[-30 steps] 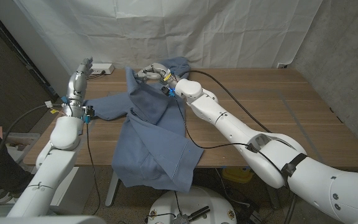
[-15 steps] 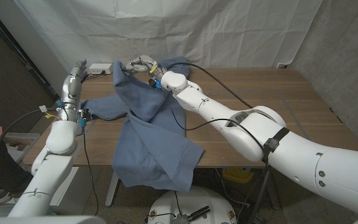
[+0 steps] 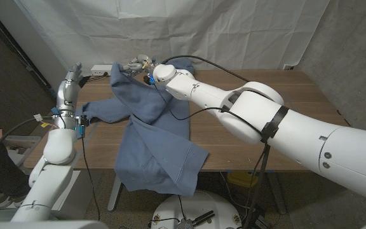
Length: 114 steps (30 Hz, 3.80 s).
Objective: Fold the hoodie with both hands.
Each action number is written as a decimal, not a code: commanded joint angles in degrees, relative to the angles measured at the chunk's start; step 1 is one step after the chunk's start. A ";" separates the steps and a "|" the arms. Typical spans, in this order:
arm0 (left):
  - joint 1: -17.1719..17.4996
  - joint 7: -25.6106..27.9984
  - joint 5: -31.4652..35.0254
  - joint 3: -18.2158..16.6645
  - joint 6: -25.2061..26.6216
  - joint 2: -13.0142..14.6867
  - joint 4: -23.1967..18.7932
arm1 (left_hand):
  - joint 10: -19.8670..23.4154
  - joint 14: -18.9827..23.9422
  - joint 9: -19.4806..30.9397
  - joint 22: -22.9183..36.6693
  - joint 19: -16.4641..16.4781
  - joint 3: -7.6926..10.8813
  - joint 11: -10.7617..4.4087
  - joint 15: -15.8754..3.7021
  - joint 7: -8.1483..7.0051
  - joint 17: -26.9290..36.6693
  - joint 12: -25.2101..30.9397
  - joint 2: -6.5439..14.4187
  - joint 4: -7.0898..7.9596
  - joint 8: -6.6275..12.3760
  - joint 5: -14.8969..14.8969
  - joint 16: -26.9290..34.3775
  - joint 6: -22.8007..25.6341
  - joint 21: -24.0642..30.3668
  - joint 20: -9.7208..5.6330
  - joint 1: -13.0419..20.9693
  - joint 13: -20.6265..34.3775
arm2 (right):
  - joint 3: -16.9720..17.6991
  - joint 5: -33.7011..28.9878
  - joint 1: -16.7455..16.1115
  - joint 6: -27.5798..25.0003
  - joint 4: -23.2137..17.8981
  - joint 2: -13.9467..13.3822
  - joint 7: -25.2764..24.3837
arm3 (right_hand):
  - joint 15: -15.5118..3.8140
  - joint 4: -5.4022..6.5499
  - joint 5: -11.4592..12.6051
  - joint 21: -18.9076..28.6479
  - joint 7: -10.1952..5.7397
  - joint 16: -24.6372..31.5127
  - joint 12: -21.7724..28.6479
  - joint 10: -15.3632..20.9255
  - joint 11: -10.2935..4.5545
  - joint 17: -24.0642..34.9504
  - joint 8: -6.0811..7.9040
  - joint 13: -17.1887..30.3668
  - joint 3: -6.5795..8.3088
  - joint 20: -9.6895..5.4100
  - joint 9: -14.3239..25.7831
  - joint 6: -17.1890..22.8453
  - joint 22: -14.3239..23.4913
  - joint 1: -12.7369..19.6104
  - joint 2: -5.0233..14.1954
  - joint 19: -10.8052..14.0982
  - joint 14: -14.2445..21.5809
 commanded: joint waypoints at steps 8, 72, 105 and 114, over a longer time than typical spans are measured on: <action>3.00 2.51 1.61 -2.37 -2.80 -2.86 -1.13 | -0.12 0.14 0.18 0.19 0.25 0.56 0.11 -0.11 0.12 0.05 -0.04 5.61 -0.04 0.21 0.40 -0.06 0.14 -0.12 0.15 0.13 0.03 | -25.50 26.67 7.93 -6.50 4.39 5.82 -4.52 | -5.07 -0.27 0.16 0.71 -0.13 -0.26 -0.11 0.47 -0.03 0.06 1.47 0.46 0.49 -0.24 10.03 0.72 -0.05 0.13 0.44 0.13 0.44; -4.62 0.84 1.61 3.30 -3.24 -0.61 5.61 | -0.13 0.29 0.17 0.20 0.41 0.76 0.10 -0.17 0.03 0.05 -0.02 5.59 -0.04 0.22 0.33 -0.05 0.16 -0.56 -0.19 0.15 0.03 | -8.74 2.03 2.44 -9.44 1.20 0.16 2.67 | 1.96 8.37 -4.81 -0.48 -0.49 -18.14 -19.90 -15.21 4.43 -29.16 -5.27 -18.01 -7.49 3.31 -2.50 -33.29 -0.32 -21.17 -1.76 -1.03 -8.50; -9.63 -1.91 0.09 7.11 -4.16 2.12 9.94 | -0.16 0.21 0.17 0.21 0.38 0.82 0.09 -0.15 0.12 0.04 -0.03 5.55 -0.05 0.20 0.29 -0.09 0.13 -0.80 -0.22 0.14 0.02 | -4.43 -44.59 -20.67 -9.23 -57.61 -35.28 -6.12 | -0.66 6.79 -5.85 2.52 1.04 -1.77 -9.32 -7.81 3.49 -14.29 0.22 -9.61 -10.29 2.07 2.36 -17.46 0.74 -26.41 -5.64 5.91 -2.85; -9.68 -1.42 0.47 7.50 -3.14 2.17 9.16 | -0.12 0.18 0.17 0.22 0.34 0.83 0.11 -0.13 0.11 0.04 -0.01 5.54 -0.04 0.20 0.28 -0.10 0.13 -0.89 -0.28 0.13 0.02 | -1.96 -40.73 -21.14 -7.57 -58.22 -35.37 -3.67 | -0.34 6.69 -5.52 2.27 1.03 -1.26 -8.38 -9.57 3.35 -14.01 -0.54 -7.70 -10.51 2.68 3.15 -19.40 0.94 -26.96 -5.67 4.24 -4.19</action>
